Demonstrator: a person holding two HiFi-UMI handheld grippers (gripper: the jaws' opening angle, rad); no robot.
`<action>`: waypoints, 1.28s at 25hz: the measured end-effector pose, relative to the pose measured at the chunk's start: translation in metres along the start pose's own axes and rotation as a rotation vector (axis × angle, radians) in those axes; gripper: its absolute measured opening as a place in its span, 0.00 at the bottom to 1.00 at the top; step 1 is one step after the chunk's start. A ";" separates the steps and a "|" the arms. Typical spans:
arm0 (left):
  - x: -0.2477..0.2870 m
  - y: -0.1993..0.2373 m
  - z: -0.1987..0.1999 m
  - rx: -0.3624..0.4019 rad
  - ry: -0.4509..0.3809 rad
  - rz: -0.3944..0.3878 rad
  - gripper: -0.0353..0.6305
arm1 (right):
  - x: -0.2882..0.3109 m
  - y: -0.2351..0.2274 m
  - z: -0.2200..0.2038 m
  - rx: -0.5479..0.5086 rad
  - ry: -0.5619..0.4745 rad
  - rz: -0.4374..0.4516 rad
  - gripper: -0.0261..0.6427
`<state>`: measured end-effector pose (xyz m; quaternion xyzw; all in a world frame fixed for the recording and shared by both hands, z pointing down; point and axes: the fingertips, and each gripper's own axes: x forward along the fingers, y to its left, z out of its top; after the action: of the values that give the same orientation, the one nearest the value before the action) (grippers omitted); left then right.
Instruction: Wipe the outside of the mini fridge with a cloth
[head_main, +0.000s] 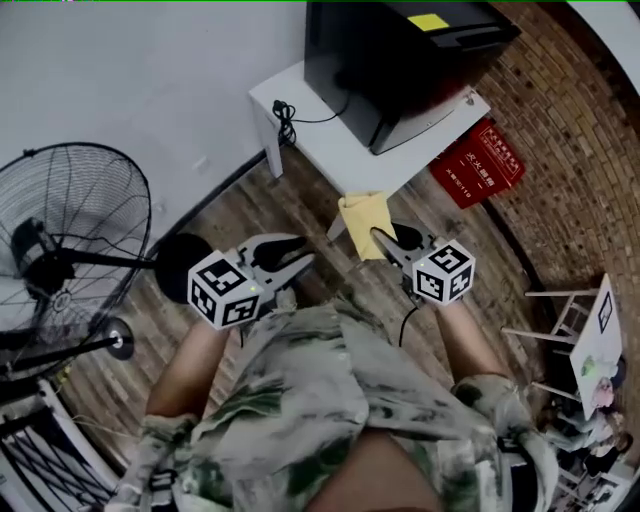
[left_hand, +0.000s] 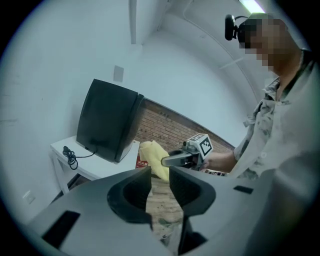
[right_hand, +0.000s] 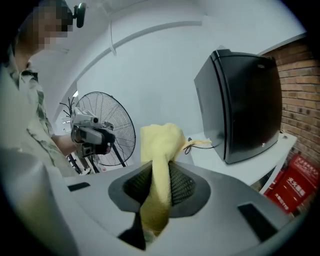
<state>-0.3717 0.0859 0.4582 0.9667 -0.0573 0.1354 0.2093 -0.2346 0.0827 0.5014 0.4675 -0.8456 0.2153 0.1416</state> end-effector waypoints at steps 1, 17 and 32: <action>0.006 -0.007 -0.003 0.002 0.000 0.013 0.24 | -0.015 0.002 -0.003 0.005 -0.010 0.004 0.18; 0.118 -0.143 -0.071 0.026 0.009 0.047 0.10 | -0.168 -0.007 -0.086 -0.032 -0.071 0.071 0.18; 0.178 -0.231 -0.097 0.027 0.114 -0.031 0.10 | -0.264 0.000 -0.128 0.030 -0.126 0.036 0.18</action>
<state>-0.1859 0.3262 0.5045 0.9610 -0.0286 0.1878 0.2010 -0.0916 0.3392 0.4962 0.4668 -0.8578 0.2008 0.0771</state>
